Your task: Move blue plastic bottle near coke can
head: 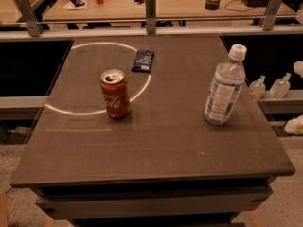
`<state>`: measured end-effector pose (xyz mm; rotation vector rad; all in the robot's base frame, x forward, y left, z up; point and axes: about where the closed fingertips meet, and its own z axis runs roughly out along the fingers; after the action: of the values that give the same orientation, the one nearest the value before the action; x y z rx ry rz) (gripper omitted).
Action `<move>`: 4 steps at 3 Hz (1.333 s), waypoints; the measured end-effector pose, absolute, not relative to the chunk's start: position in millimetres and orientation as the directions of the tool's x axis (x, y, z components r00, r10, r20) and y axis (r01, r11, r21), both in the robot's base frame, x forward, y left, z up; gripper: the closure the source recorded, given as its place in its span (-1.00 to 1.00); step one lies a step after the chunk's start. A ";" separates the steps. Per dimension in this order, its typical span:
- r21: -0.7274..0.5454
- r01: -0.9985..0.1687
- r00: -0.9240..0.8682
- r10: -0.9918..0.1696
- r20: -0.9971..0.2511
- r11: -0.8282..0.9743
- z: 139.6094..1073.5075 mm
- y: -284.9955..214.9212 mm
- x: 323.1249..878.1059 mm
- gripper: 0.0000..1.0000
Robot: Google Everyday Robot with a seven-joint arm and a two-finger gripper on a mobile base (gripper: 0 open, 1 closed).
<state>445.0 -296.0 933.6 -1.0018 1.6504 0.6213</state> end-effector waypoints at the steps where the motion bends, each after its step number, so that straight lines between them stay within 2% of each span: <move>1: -0.076 -0.913 -0.034 -0.260 -0.965 0.401 938.2 -280.0 472.2 -1.00; 2: -0.071 -0.959 0.003 -0.238 -0.971 0.276 933.5 -255.4 487.6 -1.00; 4: -0.084 -0.978 0.034 -0.251 -0.967 0.190 916.0 -224.8 485.4 -1.00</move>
Offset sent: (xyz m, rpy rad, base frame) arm 0.0571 0.0624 -0.0067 0.1084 -0.0214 0.4249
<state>485.4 -224.8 916.0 -1.2604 1.4299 0.8874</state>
